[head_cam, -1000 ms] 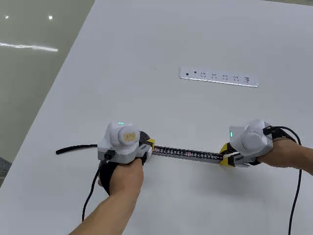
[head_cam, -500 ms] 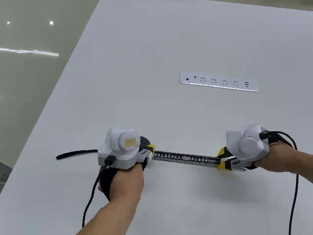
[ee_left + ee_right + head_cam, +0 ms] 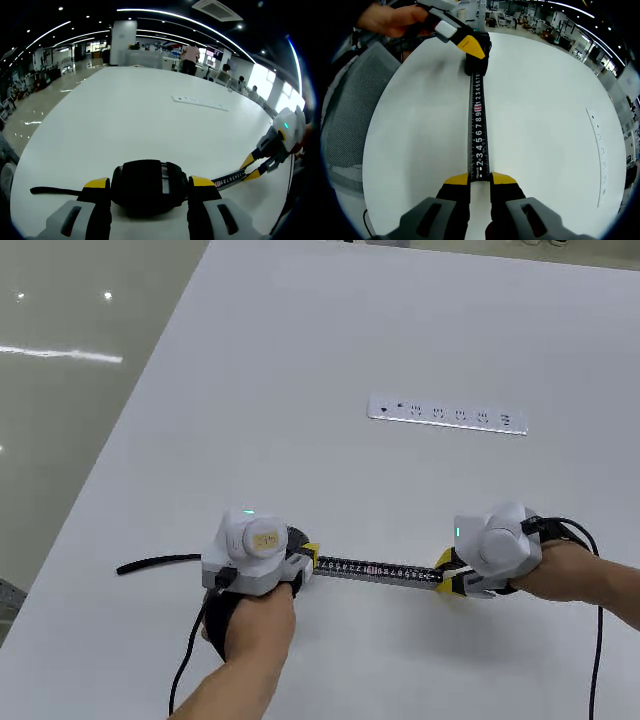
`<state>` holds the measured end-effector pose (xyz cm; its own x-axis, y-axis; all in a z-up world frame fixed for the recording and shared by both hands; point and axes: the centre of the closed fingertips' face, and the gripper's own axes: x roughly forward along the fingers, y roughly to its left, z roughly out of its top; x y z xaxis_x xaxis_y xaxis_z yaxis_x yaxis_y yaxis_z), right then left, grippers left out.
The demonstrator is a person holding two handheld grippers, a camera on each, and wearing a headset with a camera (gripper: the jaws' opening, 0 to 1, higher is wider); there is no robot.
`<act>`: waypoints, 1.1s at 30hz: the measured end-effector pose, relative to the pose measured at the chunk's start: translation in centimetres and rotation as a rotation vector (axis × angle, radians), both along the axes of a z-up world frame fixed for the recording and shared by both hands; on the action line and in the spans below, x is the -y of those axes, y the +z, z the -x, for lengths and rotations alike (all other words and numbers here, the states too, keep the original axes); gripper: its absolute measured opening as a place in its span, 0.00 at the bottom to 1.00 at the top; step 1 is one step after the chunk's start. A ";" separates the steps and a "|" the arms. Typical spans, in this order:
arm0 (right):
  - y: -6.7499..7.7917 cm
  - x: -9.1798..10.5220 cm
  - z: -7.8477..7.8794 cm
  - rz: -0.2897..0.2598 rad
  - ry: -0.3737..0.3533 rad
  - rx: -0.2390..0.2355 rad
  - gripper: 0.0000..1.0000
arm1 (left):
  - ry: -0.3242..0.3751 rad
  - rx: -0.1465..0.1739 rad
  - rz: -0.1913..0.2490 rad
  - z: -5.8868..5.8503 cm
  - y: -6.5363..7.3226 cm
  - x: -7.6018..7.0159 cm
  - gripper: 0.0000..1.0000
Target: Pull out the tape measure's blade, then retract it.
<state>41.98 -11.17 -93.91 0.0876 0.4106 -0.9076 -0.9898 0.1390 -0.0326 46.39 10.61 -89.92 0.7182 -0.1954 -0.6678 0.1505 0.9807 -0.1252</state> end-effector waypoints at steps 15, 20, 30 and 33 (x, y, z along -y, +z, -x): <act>-0.1 -1.5 -0.2 -0.015 0.008 -0.017 0.14 | -0.005 -0.004 -0.001 0.0 0.0 0.0 0.58; 0.0 -1.9 -0.1 -0.022 0.013 -0.014 0.14 | -0.006 -0.006 -0.001 0.0 0.0 0.0 0.58; 0.0 -3.3 -0.3 -0.036 0.005 -0.017 0.14 | -0.009 -0.009 -0.002 -0.1 -0.1 0.0 0.58; 0.0 -3.9 -0.3 -0.043 0.008 -0.016 0.14 | -0.011 -0.011 -0.003 0.0 -0.1 0.0 0.58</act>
